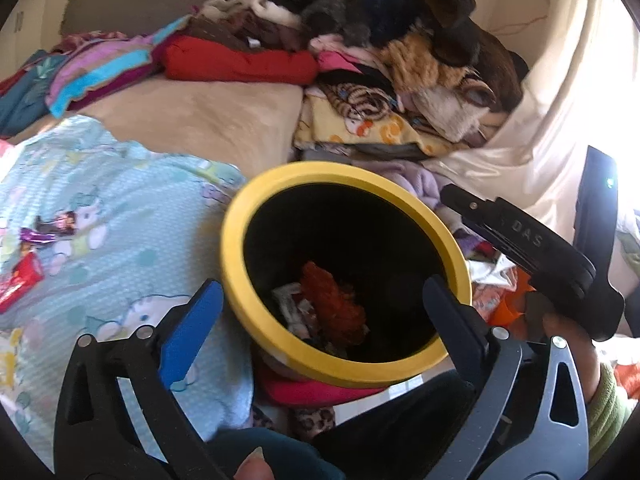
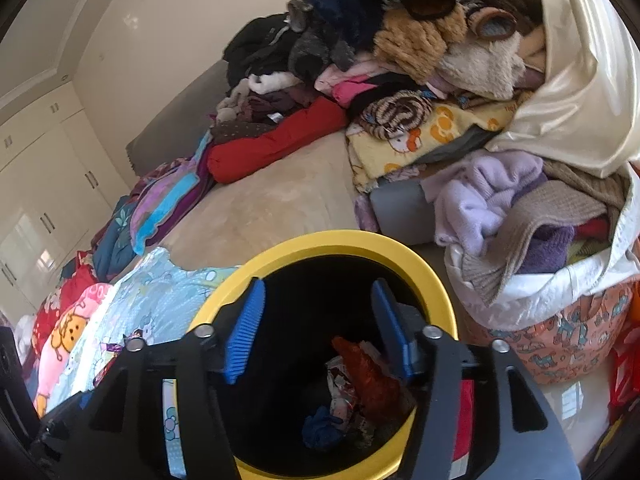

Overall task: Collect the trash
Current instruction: 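Open both tools to drop the blue bag and wrapper into the bin, then move both open tools back toward the remaining trash on the bed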

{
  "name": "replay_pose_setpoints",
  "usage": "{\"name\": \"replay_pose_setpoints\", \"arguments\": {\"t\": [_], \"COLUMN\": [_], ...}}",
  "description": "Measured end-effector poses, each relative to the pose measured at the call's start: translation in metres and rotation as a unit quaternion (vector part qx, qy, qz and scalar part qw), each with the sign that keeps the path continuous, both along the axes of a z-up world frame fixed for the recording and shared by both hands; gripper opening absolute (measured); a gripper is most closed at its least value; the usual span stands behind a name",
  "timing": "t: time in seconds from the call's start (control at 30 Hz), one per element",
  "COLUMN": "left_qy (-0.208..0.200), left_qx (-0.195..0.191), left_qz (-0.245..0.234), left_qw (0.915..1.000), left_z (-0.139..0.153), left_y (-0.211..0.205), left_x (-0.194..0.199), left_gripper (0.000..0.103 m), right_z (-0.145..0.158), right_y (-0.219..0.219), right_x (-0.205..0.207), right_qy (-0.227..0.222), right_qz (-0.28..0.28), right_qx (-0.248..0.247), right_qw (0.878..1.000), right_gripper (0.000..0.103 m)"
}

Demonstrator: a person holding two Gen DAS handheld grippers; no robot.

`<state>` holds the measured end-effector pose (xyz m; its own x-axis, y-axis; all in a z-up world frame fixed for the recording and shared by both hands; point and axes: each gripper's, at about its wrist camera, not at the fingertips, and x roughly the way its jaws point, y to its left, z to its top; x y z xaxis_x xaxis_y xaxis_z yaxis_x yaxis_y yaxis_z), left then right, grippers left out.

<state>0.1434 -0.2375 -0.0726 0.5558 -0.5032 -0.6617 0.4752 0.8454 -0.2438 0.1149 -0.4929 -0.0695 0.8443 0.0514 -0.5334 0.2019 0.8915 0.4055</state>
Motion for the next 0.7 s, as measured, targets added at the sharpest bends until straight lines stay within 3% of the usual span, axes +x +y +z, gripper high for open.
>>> {"name": "replay_pose_setpoints", "arguments": {"t": [0.1, 0.2, 0.43, 0.7], "left_qy": [-0.008, -0.019, -0.05, -0.062], "left_qx": [0.002, 0.004, 0.017, 0.003], "left_qz": [0.018, 0.032, 0.075, 0.125], "left_qw": [0.9998, 0.9993, 0.9958, 0.9903], "left_z": [0.005, 0.011, 0.027, 0.042], "left_y": [0.01, 0.02, 0.053, 0.098], "left_x": [-0.001, -0.003, -0.01, -0.008], "left_gripper": [0.092, 0.092, 0.092, 0.092], "right_z": [0.006, 0.011, 0.023, 0.033], "right_y": [0.007, 0.018, 0.05, 0.091], "right_x": [0.0, 0.0, 0.001, 0.002], "right_qy": [-0.012, -0.018, -0.028, -0.031], "right_qz": [0.014, 0.03, 0.072, 0.12], "right_qx": [-0.002, -0.012, -0.031, -0.05], "right_qw": [1.0, 0.999, 0.997, 0.991], "right_gripper": [0.071, 0.074, 0.076, 0.077]}}
